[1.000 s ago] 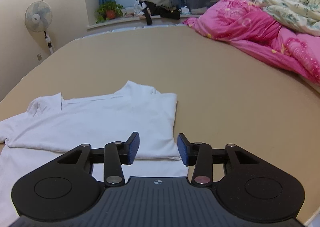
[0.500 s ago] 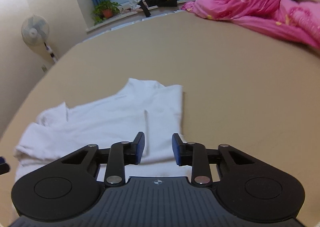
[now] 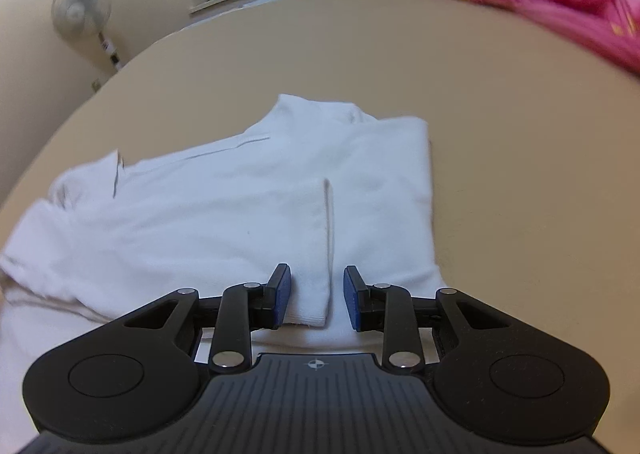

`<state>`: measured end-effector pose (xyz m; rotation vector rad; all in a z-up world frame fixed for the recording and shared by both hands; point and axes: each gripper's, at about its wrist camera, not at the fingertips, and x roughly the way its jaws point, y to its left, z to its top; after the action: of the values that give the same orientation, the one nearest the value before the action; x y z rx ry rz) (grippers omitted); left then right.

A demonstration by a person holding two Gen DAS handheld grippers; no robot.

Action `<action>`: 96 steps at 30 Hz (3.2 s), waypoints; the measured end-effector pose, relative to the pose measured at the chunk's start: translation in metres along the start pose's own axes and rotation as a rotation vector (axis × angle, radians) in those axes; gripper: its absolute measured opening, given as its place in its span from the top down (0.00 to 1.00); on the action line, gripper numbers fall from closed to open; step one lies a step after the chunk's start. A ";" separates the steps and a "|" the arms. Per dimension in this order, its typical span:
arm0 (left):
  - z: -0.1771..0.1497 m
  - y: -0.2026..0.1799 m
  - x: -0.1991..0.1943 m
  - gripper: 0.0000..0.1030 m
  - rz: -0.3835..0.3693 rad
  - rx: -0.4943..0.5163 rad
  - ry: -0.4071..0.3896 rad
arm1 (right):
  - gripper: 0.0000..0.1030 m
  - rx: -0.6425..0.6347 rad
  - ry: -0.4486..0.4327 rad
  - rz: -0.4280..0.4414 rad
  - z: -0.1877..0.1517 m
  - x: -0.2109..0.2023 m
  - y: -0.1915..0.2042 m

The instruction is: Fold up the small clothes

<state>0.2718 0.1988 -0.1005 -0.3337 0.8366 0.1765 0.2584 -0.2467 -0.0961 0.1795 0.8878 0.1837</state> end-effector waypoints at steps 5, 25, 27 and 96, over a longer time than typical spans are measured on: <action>0.000 0.001 0.028 0.63 0.032 -0.010 0.075 | 0.97 0.048 -0.314 -0.012 0.022 -0.061 -0.010; -0.019 -0.016 0.002 0.56 0.178 0.154 0.051 | 0.60 0.253 -0.003 -0.134 0.010 -0.011 -0.067; -0.022 -0.017 -0.024 0.56 0.171 0.179 -0.024 | 0.60 0.258 -0.089 -0.171 0.012 -0.034 -0.059; -0.240 0.011 -0.167 0.95 0.129 0.044 0.239 | 0.93 0.095 0.306 -0.083 -0.180 -0.175 -0.070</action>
<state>-0.0092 0.1197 -0.1269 -0.2620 1.0980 0.2409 0.0158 -0.3406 -0.0917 0.2055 1.2072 0.0929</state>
